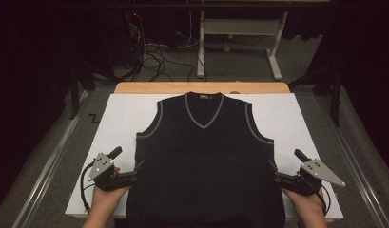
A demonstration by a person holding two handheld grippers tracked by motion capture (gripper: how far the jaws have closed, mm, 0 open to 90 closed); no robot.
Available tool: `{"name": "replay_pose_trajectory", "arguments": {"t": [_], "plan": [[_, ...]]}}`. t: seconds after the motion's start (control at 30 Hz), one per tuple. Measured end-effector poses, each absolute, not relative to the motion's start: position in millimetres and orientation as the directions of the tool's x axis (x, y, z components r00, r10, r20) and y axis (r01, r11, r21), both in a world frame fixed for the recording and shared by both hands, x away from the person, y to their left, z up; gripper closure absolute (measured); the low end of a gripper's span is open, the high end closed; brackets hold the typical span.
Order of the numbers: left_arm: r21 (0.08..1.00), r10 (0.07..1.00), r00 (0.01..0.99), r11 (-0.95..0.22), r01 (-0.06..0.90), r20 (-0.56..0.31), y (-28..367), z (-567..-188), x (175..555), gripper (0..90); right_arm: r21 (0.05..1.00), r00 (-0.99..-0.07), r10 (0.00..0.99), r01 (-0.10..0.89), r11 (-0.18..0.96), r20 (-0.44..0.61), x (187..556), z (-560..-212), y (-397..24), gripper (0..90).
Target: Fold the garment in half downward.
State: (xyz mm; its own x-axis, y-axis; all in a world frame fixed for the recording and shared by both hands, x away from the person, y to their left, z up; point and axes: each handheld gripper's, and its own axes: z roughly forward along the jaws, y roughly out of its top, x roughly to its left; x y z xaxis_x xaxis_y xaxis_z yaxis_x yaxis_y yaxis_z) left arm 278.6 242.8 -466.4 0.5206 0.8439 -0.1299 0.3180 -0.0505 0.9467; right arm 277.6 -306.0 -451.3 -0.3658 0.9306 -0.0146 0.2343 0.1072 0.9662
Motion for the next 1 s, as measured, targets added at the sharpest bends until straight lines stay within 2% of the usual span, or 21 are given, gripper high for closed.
{"name": "replay_pose_trajectory", "arguments": {"t": [1.0], "plan": [[0.937, 0.840, 0.512, -0.011, 0.349, -0.181, 245.8, -463.6, 278.6, 0.0, 0.965, -0.379, 0.925, 0.239, 0.111, -0.013, 278.3, -452.7, -301.7, 0.0]]}}
